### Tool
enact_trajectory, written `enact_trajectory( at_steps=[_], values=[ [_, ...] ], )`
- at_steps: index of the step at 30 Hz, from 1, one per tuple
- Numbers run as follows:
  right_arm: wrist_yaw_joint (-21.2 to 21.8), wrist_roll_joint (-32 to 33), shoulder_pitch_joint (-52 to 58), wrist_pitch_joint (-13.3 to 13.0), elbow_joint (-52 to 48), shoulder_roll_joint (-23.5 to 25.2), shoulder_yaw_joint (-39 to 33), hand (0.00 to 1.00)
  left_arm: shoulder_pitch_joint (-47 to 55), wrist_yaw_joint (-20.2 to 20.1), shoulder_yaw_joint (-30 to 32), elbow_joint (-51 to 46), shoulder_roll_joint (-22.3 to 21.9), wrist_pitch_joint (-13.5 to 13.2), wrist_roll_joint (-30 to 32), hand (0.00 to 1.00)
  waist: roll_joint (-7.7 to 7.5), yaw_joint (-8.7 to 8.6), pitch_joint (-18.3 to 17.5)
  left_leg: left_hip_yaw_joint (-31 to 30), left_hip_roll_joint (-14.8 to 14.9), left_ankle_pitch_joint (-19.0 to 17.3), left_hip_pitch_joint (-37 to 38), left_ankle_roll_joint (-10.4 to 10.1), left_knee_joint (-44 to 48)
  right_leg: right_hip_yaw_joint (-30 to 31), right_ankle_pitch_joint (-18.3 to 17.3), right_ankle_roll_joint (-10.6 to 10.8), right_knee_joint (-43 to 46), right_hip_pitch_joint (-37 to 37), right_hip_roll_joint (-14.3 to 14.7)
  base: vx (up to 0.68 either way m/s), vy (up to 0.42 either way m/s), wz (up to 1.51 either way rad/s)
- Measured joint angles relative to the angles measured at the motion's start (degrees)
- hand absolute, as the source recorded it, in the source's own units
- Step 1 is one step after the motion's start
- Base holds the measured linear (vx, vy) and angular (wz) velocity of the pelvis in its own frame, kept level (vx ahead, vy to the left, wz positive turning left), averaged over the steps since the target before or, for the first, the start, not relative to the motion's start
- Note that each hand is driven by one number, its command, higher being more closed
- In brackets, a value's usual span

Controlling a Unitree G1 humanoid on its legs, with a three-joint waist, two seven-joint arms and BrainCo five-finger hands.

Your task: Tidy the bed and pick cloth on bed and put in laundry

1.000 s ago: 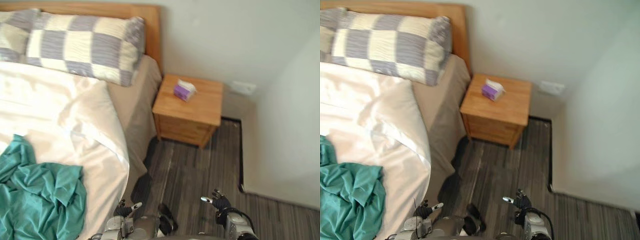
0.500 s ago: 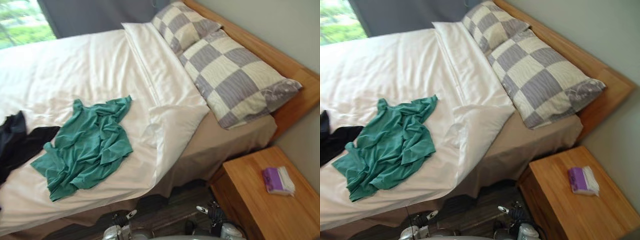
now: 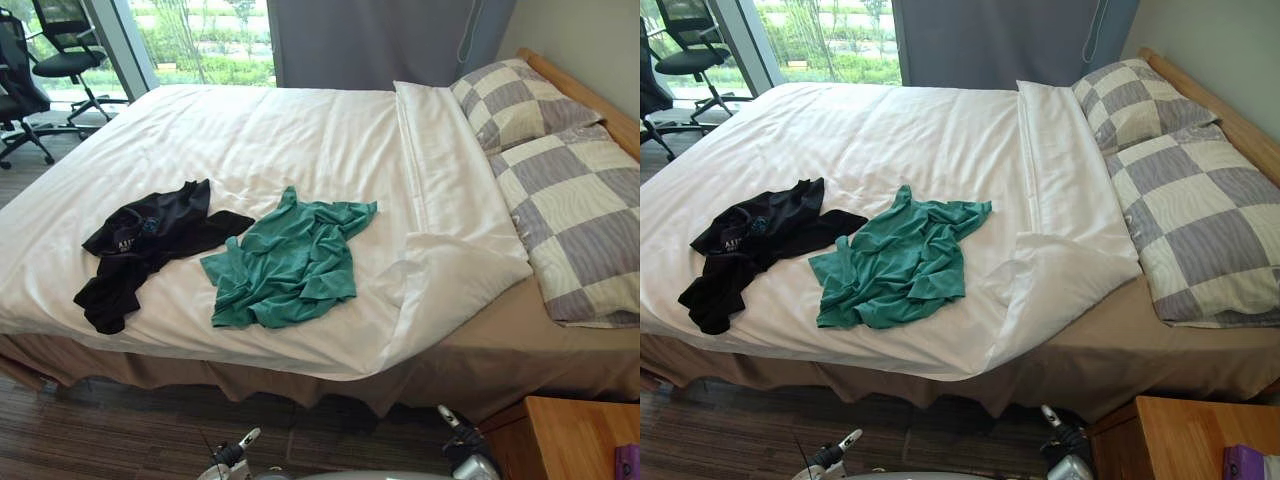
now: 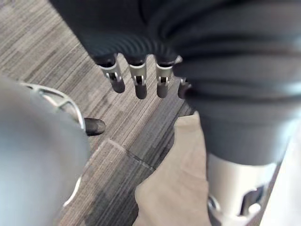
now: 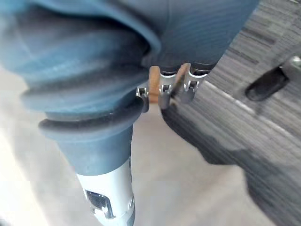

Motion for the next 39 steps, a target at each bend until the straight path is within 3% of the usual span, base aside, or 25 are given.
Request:
enact_trajectory(
  at_steps=[2,7,12,16,20,24,27,29,32,33,38,39],
  values=[
    [-3.2,-0.3,-0.3,-1.8,-8.4,-4.4,-4.8,0.0,0.6,-1.5,-0.8,0.1,1.4,0.3,1.5,0.0,-0.47,-1.2,-0.6,0.0,-0.5,1.4,1.4,0.0,-3.6,-0.2,2.7,0.0,0.1,0.0,0.7,0.05,0.06,-0.01],
    [-7.1,-7.3,-4.5,-3.9,-22.1,-13.9,-4.6,0.0,1.0,-2.7,-5.6,0.0,2.8,0.6,1.4,0.0,-0.63,-2.53,-1.1,0.8,-0.6,1.8,1.8,0.1,-3.6,-0.2,2.7,0.0,-0.4,-0.1,0.8,0.05,-0.044,-0.12],
    [-9.0,-12.7,-9.9,-3.3,-26.5,-16.7,-2.9,0.0,1.1,-3.4,-8.7,-0.1,3.0,0.9,1.4,0.0,0.85,-2.53,-1.7,0.9,-0.7,2.6,1.7,0.1,-3.3,-0.9,2.7,0.0,-1.8,0.1,1.2,0.05,-0.071,-0.02],
    [-4.2,-20.1,-15.9,-0.8,-26.9,-20.7,6.4,0.0,1.7,-3.4,-10.3,-0.6,2.8,1.1,2.2,0.0,2.46,-2.58,-1.9,0.2,0.2,3.5,1.2,-0.4,-3.6,-1.3,2.7,0.0,-2.3,0.0,2.1,-0.02,-0.076,0.03],
    [5.4,-25.0,-23.7,1.7,-26.1,-25.1,15.7,0.0,1.8,-3.4,-10.8,-1.8,3.3,1.8,3.6,0.0,2.17,-2.46,-1.7,-1.1,0.6,4.8,-1.0,-0.7,-3.7,-1.7,2.7,0.0,-4.0,-0.7,2.7,-0.09,-0.049,0.1],
    [10.7,-28.1,-32.4,3.8,-18.9,-27.2,23.0,0.0,1.6,-3.4,-11.4,-2.5,3.7,2.5,3.6,0.0,2.49,-2.36,-0.4,-2.4,0.7,6.2,-2.8,-0.2,-3.7,-2.5,2.6,0.2,-4.0,-2.0,2.9,-0.13,-0.005,0.1],
    [11.9,-29.2,-40.4,4.8,-10.7,-29.4,27.2,0.0,0.7,-3.5,-13.2,-3.0,5.0,2.5,3.5,0.0,3.03,-2.03,3.1,-4.4,0.9,7.9,-5.6,0.6,-3.7,-3.6,2.9,0.1,-3.9,-4.1,3.1,-0.21,0.044,0.26],
    [11.7,-29.8,-45.3,5.2,-7.7,-30.3,27.7,0.0,0.8,-3.5,-14.8,-3.2,5.9,2.7,3.4,0.0,3.62,-0.64,5.9,-5.1,1.2,9.1,-8.2,1.2,-3.7,-3.7,4.0,-0.6,-4.0,-6.1,3.5,-0.12,0.035,0.1],
    [11.2,-31.4,-51.1,5.4,-4.7,-32.8,30.8,0.0,0.6,-3.6,-15.3,-3.6,6.1,2.6,2.3,0.0,4.04,-0.13,9.3,-6.7,1.4,10.5,-11.3,1.8,-3.7,-4.5,6.1,-1.0,-5.4,-7.5,3.9,-0.13,0.049,0.21],
    [10.6,-32.1,-53.4,5.5,-3.8,-34.0,31.7,0.0,-0.3,-3.7,-15.4,-4.1,6.3,2.6,1.4,0.0,4.09,0.92,10.5,-7.0,1.5,11.3,-12.8,2.1,-3.7,-4.6,6.9,-1.2,-5.9,-8.7,4.2,-0.1,0.039,0.09],
    [10.3,-33.9,-62.1,7.7,-2.9,-37.0,35.9,0.0,-2.5,-4.7,-17.8,-6.8,7.0,2.1,0.1,0.0,5.36,0.98,16.5,-8.2,1.5,12.6,-17.0,2.8,-3.7,-5.1,8.2,-1.7,-5.8,-12.1,4.3,-0.09,0.05,0.11],
    [10.3,-34.2,-62.9,7.9,-2.5,-37.4,36.4,1.0,-2.8,-4.7,-18.2,-7.0,7.1,2.0,0.1,0.0,5.59,0.99,17.1,-8.3,1.4,12.8,-17.4,2.9,-3.7,-5.2,8.5,-1.6,-5.8,-12.5,4.2,-0.04,0.043,0.1]
  ],
)
